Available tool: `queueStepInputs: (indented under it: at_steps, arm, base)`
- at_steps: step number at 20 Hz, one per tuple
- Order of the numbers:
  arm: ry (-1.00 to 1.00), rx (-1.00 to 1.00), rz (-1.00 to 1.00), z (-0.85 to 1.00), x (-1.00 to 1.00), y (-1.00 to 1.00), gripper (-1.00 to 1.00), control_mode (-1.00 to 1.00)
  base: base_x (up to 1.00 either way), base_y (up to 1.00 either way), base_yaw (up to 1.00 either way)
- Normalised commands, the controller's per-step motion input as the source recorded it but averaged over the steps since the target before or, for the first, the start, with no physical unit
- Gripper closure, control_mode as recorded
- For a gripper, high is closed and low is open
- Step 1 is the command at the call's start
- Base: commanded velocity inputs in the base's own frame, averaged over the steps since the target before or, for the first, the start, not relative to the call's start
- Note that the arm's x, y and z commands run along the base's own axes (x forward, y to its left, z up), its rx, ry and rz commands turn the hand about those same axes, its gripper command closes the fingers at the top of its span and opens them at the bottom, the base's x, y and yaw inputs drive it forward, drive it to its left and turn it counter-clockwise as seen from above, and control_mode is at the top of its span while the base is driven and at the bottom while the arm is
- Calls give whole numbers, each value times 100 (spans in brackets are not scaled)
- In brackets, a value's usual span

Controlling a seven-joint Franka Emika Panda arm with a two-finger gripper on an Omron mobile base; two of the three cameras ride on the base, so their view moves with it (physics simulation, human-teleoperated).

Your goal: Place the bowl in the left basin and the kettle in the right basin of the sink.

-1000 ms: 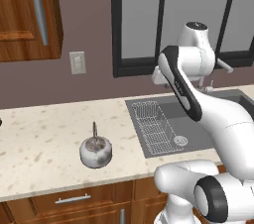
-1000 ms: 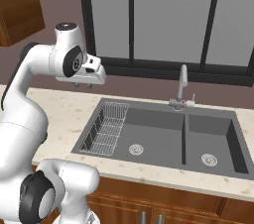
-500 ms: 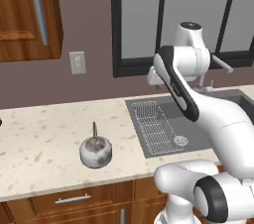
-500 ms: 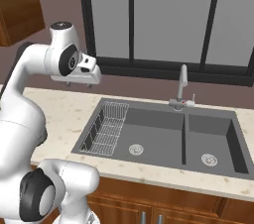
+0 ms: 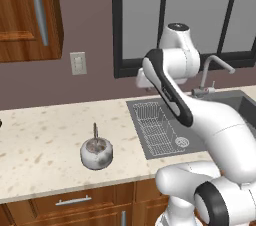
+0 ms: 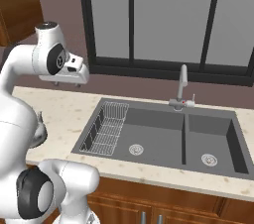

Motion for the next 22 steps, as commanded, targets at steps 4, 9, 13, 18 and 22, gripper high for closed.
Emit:
queueStepInputs:
  at_steps: [4,9,13,18,22]
  arm:
    - [2,0,0,0,-22,38,-100,-100]
    - [3,0,0,0,-24,32,-100,-100]
    - [4,0,0,0,-29,31,-100,-100]
    - [8,0,0,0,-27,42,-100,-100]
    - [9,0,0,0,-20,40,-100,-100]
  base:
    - [0,0,0]
    - [0,0,0]
    - [0,0,0]
    - [0,0,0]
    - [0,0,0]
